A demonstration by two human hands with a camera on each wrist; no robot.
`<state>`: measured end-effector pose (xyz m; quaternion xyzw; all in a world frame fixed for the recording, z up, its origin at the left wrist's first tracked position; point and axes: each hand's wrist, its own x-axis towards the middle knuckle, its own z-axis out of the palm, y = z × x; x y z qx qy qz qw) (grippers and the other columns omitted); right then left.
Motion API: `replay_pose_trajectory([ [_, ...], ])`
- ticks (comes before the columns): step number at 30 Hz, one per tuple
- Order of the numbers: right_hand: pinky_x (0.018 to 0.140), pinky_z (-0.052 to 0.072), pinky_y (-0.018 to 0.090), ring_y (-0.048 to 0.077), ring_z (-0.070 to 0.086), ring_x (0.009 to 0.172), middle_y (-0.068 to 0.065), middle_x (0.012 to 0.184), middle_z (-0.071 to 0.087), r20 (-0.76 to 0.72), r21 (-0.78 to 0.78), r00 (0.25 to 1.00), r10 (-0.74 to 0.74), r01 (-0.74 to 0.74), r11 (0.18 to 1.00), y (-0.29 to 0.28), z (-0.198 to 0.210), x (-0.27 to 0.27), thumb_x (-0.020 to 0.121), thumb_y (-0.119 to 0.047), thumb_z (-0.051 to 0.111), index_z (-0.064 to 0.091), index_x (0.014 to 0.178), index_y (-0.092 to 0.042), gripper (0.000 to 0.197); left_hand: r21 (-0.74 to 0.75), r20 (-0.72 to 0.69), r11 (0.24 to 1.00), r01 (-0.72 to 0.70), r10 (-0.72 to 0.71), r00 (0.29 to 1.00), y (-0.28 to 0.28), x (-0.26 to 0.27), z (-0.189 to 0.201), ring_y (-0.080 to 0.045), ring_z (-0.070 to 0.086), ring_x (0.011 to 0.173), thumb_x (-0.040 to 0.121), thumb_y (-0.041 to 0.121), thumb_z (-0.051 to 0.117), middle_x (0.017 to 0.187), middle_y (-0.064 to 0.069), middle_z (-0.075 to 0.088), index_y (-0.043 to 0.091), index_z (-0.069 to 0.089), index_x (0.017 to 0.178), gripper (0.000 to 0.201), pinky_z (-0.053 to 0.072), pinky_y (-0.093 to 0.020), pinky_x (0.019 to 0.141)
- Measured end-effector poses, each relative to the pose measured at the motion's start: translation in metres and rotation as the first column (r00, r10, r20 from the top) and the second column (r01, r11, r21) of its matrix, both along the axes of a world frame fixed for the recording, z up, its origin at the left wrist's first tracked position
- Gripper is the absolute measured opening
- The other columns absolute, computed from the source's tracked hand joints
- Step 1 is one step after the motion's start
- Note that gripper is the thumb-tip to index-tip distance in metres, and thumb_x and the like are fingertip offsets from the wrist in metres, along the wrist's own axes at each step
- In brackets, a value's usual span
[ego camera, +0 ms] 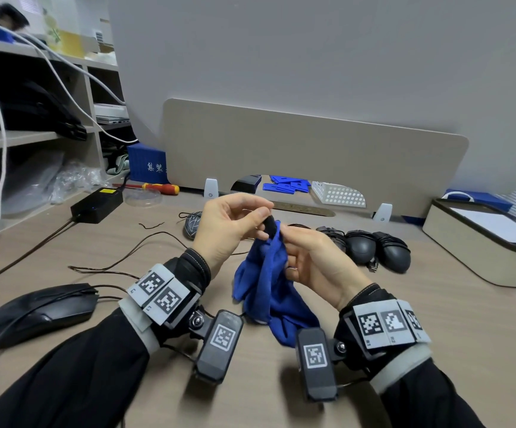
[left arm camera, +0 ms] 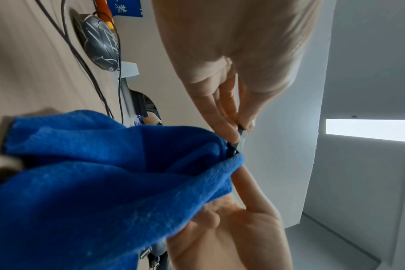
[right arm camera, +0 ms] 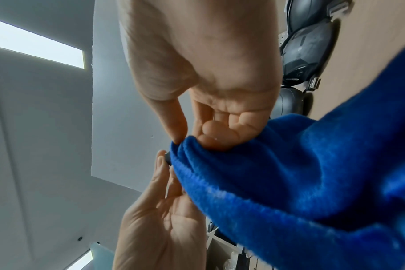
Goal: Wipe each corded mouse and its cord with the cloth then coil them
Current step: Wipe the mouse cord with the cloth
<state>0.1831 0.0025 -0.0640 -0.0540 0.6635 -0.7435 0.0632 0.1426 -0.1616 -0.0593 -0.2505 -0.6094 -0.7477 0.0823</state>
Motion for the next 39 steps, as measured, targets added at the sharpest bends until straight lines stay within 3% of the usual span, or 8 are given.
replay_pose_trajectory([
  [3, 0.057, 0.022, 0.027, 0.012, 0.041, 0.064, 0.004, 0.084, 0.056, -0.043, 0.011, 0.999, 0.029, -0.029, 1.0, 0.0015, 0.0006, 0.0013, 0.092, -0.034, 0.067, 0.072, 0.096, -0.017, 0.018, -0.02, -0.007, 1.0, 0.01, -0.01, 1.0, -0.0001, 0.0013, 0.001, -0.014, 0.059, 0.064, 0.091, -0.005, 0.063, 0.074, -0.011, 0.065, 0.006, 0.073, 0.09, 0.015, 0.057, -0.025, 0.062],
  [8, 0.061, 0.054, 0.023, 0.014, 0.065, 0.073, 0.008, 0.093, 0.07, -0.121, -0.039, 0.985, -0.125, 0.121, 0.992, 0.0048, 0.0016, -0.0014, 0.085, -0.011, 0.072, 0.069, 0.101, -0.008, 0.016, 0.01, 0.058, 0.999, 0.043, -0.044, 0.997, -0.0027, 0.0018, 0.0037, -0.021, 0.063, 0.068, 0.093, 0.004, 0.064, 0.078, -0.012, 0.063, 0.004, 0.069, 0.092, 0.005, 0.057, -0.03, 0.06],
  [19, 0.062, 0.053, 0.023, 0.015, 0.068, 0.076, 0.009, 0.088, 0.071, -0.149, 0.013, 0.987, -0.057, 0.059, 0.998, 0.0032, -0.0029, -0.0011, 0.092, -0.016, 0.067, 0.072, 0.102, -0.003, 0.017, -0.198, -0.071, 0.979, 0.041, -0.056, 0.996, 0.0001, 0.0028, 0.0002, -0.02, 0.057, 0.051, 0.093, -0.012, 0.054, 0.067, -0.016, 0.061, 0.004, 0.066, 0.086, 0.021, 0.051, -0.025, 0.051],
  [23, 0.056, 0.049, 0.019, 0.009, 0.064, 0.062, 0.002, 0.073, 0.07, -0.188, 0.096, 0.971, -0.151, 0.171, 0.98, 0.0033, -0.0021, -0.0021, 0.094, -0.019, 0.066, 0.07, 0.084, -0.007, 0.016, -0.225, -0.12, 0.974, 0.039, -0.067, 0.991, 0.0011, 0.0037, -0.0008, -0.018, 0.057, 0.054, 0.092, -0.014, 0.054, 0.07, -0.013, 0.064, 0.006, 0.065, 0.086, 0.023, 0.048, -0.024, 0.05],
  [28, 0.073, 0.047, 0.035, 0.024, 0.062, 0.077, 0.013, 0.085, 0.071, -0.184, 0.132, 0.969, -0.167, 0.193, 0.972, 0.0045, -0.0029, -0.0035, 0.099, -0.03, 0.059, 0.077, 0.087, -0.011, 0.029, -0.242, -0.125, 0.97, 0.032, -0.063, 0.99, 0.0026, 0.0039, -0.0002, -0.02, 0.059, 0.055, 0.091, -0.015, 0.053, 0.07, -0.011, 0.062, 0.007, 0.063, 0.084, 0.026, 0.048, -0.025, 0.048],
  [32, 0.054, 0.028, 0.023, 0.022, 0.033, 0.062, 0.01, 0.073, 0.046, -0.173, 0.129, 0.98, -0.095, 0.118, 0.985, 0.0046, -0.0027, -0.0033, 0.097, -0.027, 0.063, 0.072, 0.093, -0.003, 0.026, -0.215, -0.124, 0.976, -0.021, -0.006, 0.992, 0.0009, 0.0008, -0.0011, -0.02, 0.057, 0.052, 0.091, -0.014, 0.053, 0.068, -0.007, 0.062, 0.008, 0.063, 0.083, 0.025, 0.047, -0.024, 0.047],
  [36, 0.045, 0.032, 0.013, 0.003, 0.05, 0.054, -0.005, 0.07, 0.066, -0.262, 0.195, 0.96, -0.1, 0.154, 0.969, 0.0039, -0.0002, 0.0008, 0.097, -0.015, 0.062, 0.073, 0.091, -0.01, 0.013, -0.223, -0.154, 0.974, -0.031, -0.004, 0.988, 0.0011, 0.0013, -0.0012, -0.021, 0.057, 0.053, 0.09, -0.012, 0.055, 0.067, -0.002, 0.063, 0.01, 0.064, 0.082, 0.025, 0.047, -0.026, 0.048],
  [39, 0.046, 0.028, 0.015, 0.007, 0.039, 0.052, 0.005, 0.072, 0.06, -0.265, 0.182, 0.958, -0.11, 0.161, 0.97, 0.0071, -0.0003, -0.0014, 0.097, -0.008, 0.061, 0.074, 0.093, -0.006, 0.014, -0.223, -0.157, 0.974, -0.049, 0.013, 0.987, 0.0018, 0.0004, -0.0017, -0.022, 0.057, 0.053, 0.09, -0.012, 0.055, 0.064, 0.003, 0.063, 0.01, 0.064, 0.081, 0.026, 0.047, -0.026, 0.048],
])
